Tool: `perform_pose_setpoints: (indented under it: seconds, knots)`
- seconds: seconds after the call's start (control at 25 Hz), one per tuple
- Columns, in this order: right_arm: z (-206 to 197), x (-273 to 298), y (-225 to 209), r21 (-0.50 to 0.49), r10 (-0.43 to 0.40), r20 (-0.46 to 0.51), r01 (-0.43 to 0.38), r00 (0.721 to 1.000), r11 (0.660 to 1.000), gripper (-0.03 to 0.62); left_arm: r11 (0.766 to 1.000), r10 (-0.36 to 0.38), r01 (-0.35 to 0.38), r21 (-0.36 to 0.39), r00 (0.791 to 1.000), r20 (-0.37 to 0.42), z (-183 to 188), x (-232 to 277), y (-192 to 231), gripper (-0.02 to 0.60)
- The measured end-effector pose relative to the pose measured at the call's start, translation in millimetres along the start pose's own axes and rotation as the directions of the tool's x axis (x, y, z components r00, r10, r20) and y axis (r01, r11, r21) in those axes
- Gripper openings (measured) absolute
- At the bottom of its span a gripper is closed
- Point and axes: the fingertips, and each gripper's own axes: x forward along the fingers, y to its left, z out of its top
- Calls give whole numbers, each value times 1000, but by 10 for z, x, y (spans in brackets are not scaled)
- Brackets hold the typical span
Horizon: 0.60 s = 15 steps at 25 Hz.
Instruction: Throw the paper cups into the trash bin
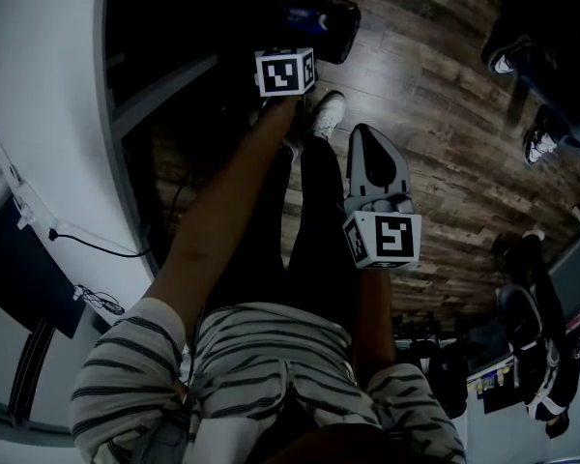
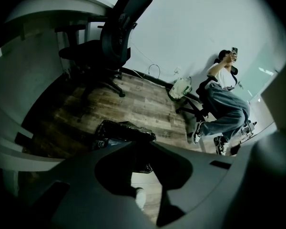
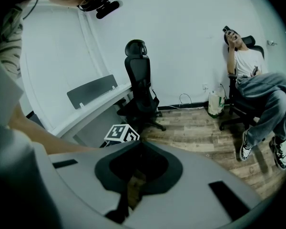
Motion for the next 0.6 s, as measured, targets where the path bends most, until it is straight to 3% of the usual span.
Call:
perform_pose_setpoints:
  seconds: [0.6]
  knots:
    - [412,-179,279,-37,-5,74,8,997,999,9,999,-46,44,18,988,149,438,-781,-224,25]
